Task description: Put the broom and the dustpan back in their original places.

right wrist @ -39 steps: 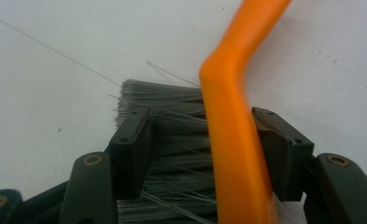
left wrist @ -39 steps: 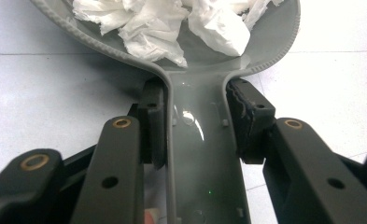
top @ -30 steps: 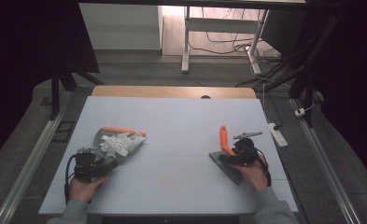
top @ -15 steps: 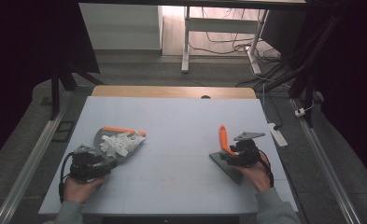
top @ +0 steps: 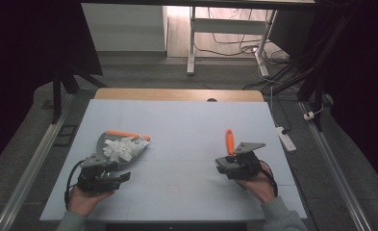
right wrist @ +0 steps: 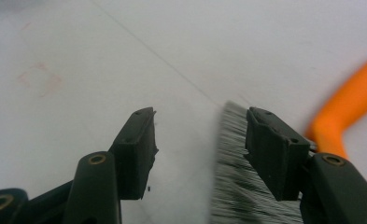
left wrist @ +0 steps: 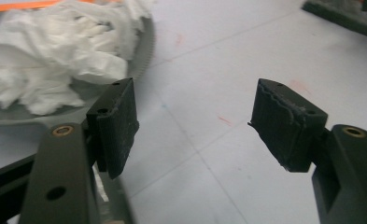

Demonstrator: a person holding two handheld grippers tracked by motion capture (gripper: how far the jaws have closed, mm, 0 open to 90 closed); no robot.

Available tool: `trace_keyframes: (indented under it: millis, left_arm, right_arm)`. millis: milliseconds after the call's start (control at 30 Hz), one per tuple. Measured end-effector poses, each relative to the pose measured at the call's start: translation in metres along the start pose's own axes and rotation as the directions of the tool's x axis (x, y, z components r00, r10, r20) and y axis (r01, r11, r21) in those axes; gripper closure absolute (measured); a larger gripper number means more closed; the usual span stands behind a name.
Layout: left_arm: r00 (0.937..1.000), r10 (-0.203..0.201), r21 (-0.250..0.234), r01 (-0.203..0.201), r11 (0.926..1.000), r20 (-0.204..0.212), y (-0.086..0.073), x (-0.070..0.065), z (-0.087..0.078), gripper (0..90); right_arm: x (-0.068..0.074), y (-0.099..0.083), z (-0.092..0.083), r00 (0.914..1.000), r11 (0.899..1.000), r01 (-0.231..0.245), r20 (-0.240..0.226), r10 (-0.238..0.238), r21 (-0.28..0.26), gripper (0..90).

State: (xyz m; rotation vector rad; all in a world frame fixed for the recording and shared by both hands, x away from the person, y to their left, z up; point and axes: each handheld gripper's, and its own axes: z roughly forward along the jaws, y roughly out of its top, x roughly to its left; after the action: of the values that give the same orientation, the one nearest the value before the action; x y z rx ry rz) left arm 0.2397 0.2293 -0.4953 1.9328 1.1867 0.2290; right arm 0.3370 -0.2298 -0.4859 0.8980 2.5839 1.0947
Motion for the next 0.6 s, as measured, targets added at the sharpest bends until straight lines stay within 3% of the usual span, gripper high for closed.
trace_keyframes:
  millis: [300,600]
  left_arm:
    - [0.9977,0.047,0.020,-0.048,0.9986,0.048,-0.006,-0.007,0.005,33.2]
    - [0.9971,0.053,0.029,-0.055,0.9981,0.054,-0.006,-0.010,0.008,33.3]
  right_arm:
    - [0.014,-0.004,0.002,0.9971,0.999,0.050,-0.057,-0.050,-0.010,43.2]
    - [0.013,-0.008,-0.001,0.9963,0.998,0.055,-0.066,-0.056,-0.016,43.2]
